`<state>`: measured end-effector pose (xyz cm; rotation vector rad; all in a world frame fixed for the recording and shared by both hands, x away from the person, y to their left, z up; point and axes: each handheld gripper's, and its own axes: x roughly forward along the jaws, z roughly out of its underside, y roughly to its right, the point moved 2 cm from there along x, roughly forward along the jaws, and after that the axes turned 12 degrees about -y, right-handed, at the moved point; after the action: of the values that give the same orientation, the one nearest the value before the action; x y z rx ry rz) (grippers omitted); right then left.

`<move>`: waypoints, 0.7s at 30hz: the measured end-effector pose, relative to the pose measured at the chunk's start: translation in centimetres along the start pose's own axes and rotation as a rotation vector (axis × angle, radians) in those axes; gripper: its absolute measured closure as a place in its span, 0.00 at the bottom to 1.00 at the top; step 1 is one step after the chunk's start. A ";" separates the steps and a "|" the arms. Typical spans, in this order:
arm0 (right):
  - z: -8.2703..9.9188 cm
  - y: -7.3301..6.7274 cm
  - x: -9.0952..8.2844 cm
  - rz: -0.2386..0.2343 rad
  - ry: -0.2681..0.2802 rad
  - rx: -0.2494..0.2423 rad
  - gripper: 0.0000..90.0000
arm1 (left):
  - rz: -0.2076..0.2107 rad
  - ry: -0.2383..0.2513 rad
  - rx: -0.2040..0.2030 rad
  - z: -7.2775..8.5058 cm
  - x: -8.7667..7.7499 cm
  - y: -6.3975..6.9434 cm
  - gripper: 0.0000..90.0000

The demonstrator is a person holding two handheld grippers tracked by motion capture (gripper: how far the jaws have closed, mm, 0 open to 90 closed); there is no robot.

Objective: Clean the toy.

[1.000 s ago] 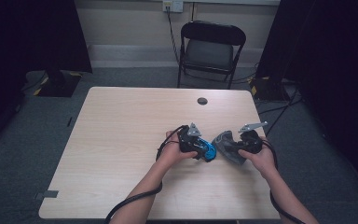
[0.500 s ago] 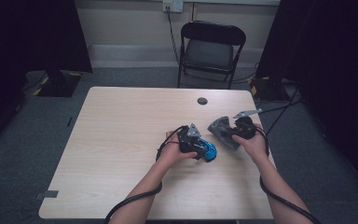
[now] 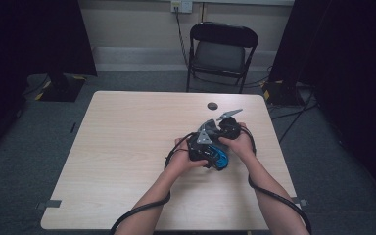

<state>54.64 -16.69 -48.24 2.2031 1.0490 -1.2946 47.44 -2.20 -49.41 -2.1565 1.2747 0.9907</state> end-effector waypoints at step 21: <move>0.4 -0.4 1.2 -0.010 -0.016 0.016 0.79 | 0.004 0.001 -0.005 0.0 0.0 -0.1 0.19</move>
<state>54.49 -16.24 -49.42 2.1985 1.0486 -1.3269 47.48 -2.15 -49.42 -2.1589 1.2794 0.9957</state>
